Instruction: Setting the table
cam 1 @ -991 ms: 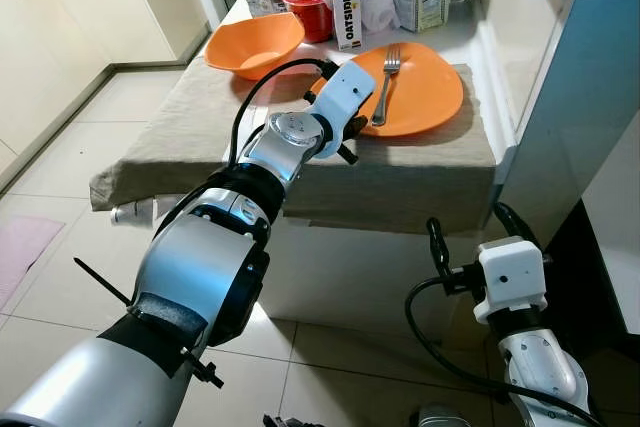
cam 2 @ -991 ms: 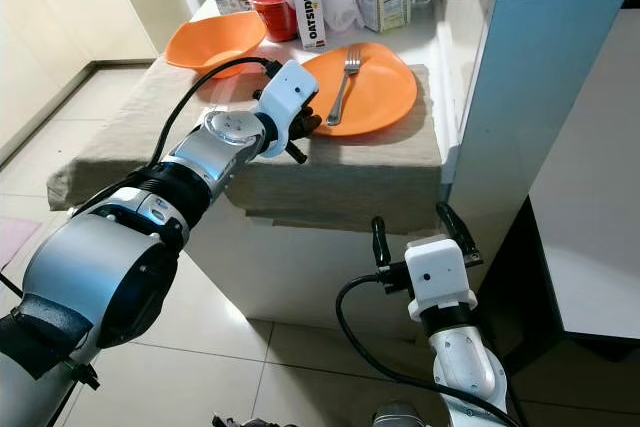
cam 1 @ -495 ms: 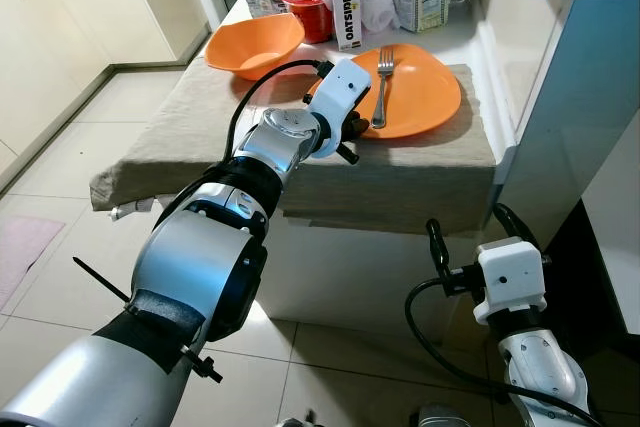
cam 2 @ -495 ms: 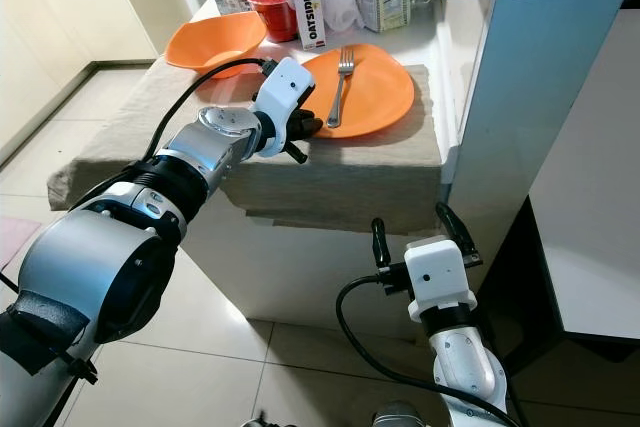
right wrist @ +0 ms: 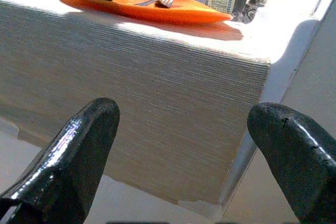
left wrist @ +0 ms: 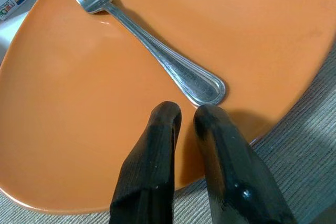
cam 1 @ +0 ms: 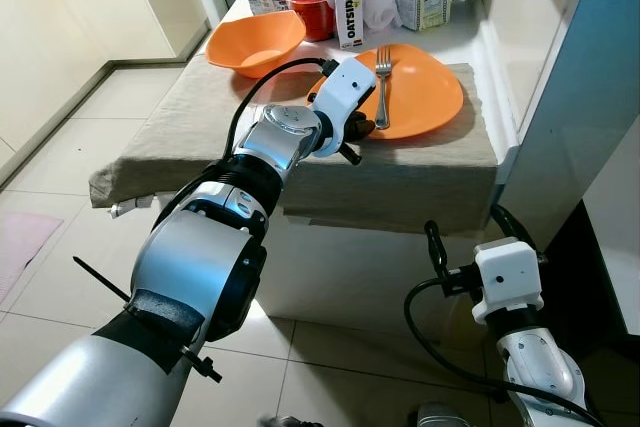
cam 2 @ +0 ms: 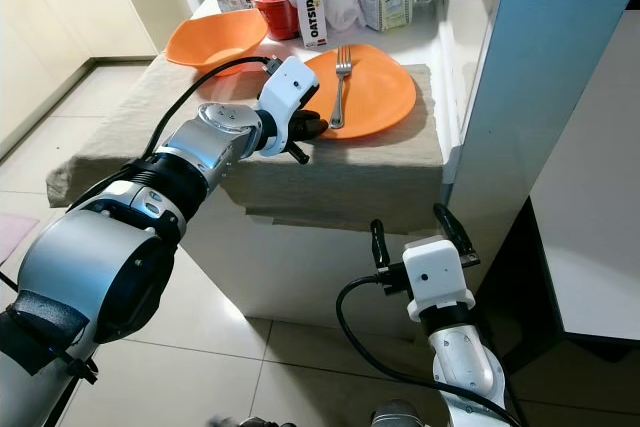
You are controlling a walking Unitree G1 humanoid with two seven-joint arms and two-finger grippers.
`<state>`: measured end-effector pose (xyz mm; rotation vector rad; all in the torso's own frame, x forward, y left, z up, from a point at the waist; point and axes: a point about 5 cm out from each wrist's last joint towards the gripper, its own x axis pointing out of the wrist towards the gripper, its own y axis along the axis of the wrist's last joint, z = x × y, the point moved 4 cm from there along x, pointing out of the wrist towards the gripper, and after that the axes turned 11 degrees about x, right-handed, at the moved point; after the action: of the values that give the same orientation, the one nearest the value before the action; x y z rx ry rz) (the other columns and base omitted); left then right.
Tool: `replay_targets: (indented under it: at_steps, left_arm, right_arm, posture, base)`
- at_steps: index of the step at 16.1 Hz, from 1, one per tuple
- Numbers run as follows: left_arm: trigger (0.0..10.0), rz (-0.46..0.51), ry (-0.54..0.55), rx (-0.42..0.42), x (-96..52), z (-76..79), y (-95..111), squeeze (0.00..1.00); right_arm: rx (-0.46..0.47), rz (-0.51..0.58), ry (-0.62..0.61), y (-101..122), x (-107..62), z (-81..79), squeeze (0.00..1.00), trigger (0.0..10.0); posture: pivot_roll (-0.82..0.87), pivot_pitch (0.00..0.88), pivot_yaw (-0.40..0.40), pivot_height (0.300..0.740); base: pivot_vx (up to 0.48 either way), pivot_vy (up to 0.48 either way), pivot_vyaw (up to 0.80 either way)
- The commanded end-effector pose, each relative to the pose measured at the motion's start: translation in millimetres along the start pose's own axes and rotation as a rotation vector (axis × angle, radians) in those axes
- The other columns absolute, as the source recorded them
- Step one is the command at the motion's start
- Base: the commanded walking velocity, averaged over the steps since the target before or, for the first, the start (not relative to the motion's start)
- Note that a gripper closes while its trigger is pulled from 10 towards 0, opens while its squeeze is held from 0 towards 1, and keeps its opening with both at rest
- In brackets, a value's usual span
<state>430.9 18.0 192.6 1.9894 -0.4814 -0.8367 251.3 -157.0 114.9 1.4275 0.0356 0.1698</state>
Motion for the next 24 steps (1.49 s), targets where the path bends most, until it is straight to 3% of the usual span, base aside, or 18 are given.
replay_targets:
  at_steps: [1,5,6,8,11,12,13,15,17,18,19,20,21,22,24]
  left_arm:
    - [10.0,-0.029,0.007,-0.003,-4.3,-5.9,-10.4,0.0]
    - [10.0,0.069,0.073,-0.014,-9.9,-20.2,6.1,0.0]
    - [10.0,0.16,0.126,-0.027,-16.1,-32.4,24.7,0.0]
    - [10.0,0.25,0.184,-0.019,-26.6,-46.8,42.4,0.0]
    - [10.0,0.383,0.246,-0.021,-50.2,-63.0,52.9,0.0]
    - [10.0,0.419,0.29,-0.019,-60.2,-68.5,49.2,0.0]
    - [10.0,0.458,0.379,-0.021,-80.9,-74.7,33.0,0.0]
    - [10.0,0.465,0.479,-0.058,-104.2,-79.5,10.1,0.0]
    - [10.0,0.391,0.649,-0.177,-131.3,-82.6,-37.1,0.0]
    - [10.0,0.331,0.667,-0.191,-138.9,-67.3,-63.7,0.0]
    - [10.0,0.261,0.642,-0.248,-142.2,-42.3,-91.5,0.61]
    - [10.0,0.218,0.592,-0.313,-140.6,-13.5,-110.2,1.0]
    - [10.0,0.188,0.58,-0.353,-139.2,6.3,-118.5,1.0]
    - [10.0,0.178,0.569,-0.381,-135.5,16.2,-122.0,1.0]
    - [10.0,0.176,0.559,-0.415,-132.4,24.0,-123.5,1.0]
  right_arm:
    - [0.002,0.01,0.018,1.0,2.5,-4.2,0.0,10.0]
    - [0.003,0.019,0.014,0.3,8.7,-2.4,0.0,10.0]
    - [0.012,0.031,0.009,1.6,14.9,-1.6,0.0,10.0]
    - [0.019,0.052,0.016,5.5,24.7,-3.0,0.0,10.0]
    - [0.028,0.087,0.032,12.7,46.2,-5.2,0.0,10.0]
    - [0.033,0.097,0.042,14.5,52.0,-7.0,0.0,10.0]
    - [0.05,0.107,0.058,16.6,59.3,-11.1,0.0,10.0]
    - [0.064,0.112,0.065,17.9,65.7,-13.3,0.0,10.0]
    - [0.059,0.103,0.095,13.1,67.5,-16.0,0.0,10.0]
    - [0.056,0.097,0.093,10.7,67.7,-15.1,0.0,10.0]
    - [0.059,0.09,0.087,8.3,68.2,-13.9,0.0,10.0]
    - [0.071,0.077,0.08,4.8,69.1,-13.0,0.0,10.0]
    - [0.073,0.079,0.082,4.0,70.4,-14.1,0.0,10.0]
    - [0.077,0.083,0.085,5.0,71.9,-16.2,0.0,10.0]
    - [0.08,0.088,0.089,5.7,73.4,-18.1,0.0,10.0]
  posture:
    - [-0.27,0.034,0.171,0.735]
    - [-0.26,0.004,0.156,0.735]
    - [-0.24,0.0,0.143,0.735]
    - [-0.22,0.0,0.131,0.735]
    - [-0.19,0.0,0.109,0.735]
    - [-0.16,0.0,0.104,0.735]
    - [-0.14,0.0,0.093,0.735]
    - [-0.13,0.0,0.087,0.735]
    - [-0.1,0.0,0.075,0.735]
    - [-0.09,0.0,0.073,0.735]
    - [-0.08,0.0,0.072,0.735]
    - [-0.07,0.0,0.071,0.735]
    - [-0.07,0.0,0.065,0.735]
    - [-0.07,0.0,0.064,0.735]
    - [-0.06,0.0,0.059,0.735]
  base:
    - [0.0,0.0,0.0]
    - [0.0,0.0,0.0]
    - [0.0,0.0,0.0]
    - [0.0,0.0,0.0]
    - [0.0,0.0,0.0]
    - [0.0,0.0,0.0]
    - [0.0,0.0,0.0]
    - [0.0,0.0,0.0]
    - [0.0,0.0,0.0]
    - [0.0,0.0,0.0]
    - [0.0,0.0,0.0]
    - [0.0,0.0,0.0]
    - [0.0,0.0,0.0]
    - [0.0,0.0,0.0]
    - [0.0,0.0,0.0]
